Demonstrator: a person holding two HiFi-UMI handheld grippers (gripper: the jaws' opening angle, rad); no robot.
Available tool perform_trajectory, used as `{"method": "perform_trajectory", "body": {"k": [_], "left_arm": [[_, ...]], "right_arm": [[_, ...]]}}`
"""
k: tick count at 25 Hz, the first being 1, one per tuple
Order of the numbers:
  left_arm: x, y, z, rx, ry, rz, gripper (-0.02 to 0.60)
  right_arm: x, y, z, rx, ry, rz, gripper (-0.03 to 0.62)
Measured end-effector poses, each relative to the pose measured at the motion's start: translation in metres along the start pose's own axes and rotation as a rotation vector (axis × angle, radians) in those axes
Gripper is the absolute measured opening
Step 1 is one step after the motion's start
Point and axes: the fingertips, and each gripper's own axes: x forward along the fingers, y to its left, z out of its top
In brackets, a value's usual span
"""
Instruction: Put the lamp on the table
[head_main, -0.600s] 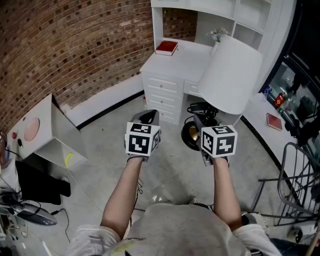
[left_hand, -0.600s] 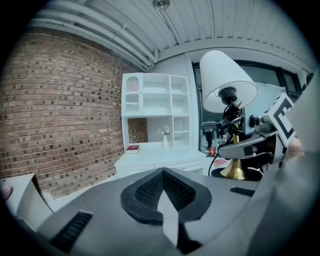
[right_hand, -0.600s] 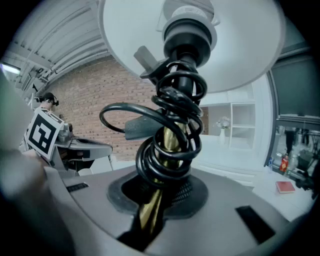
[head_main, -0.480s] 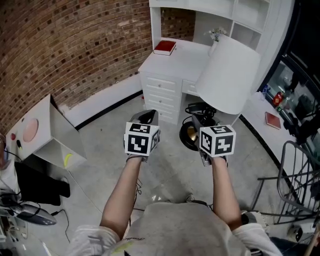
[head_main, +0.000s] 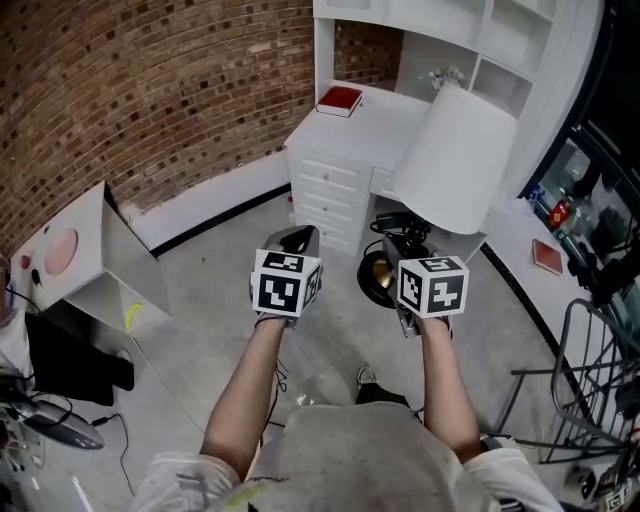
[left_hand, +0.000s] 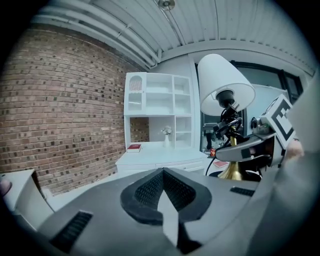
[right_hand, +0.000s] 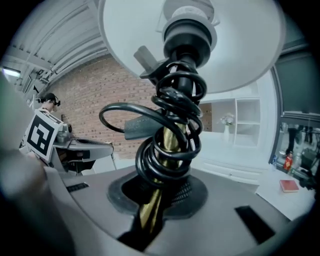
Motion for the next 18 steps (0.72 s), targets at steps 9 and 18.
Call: {"method": "perform_trajectory", "body": {"k": [9, 18], "left_arm": [[0.031, 0.012, 0.003, -0.017, -0.002, 0.021, -0.003], [0.101, 0.025, 0.013, -0.001, 0.027, 0.055, -0.003]], "right_arm": [[0.03, -0.015, -0.003, -0.006, 0.013, 0.029, 0.066], [0.084, -0.062, 0.002, 0.0, 0.024, 0.067, 0.066]]}}
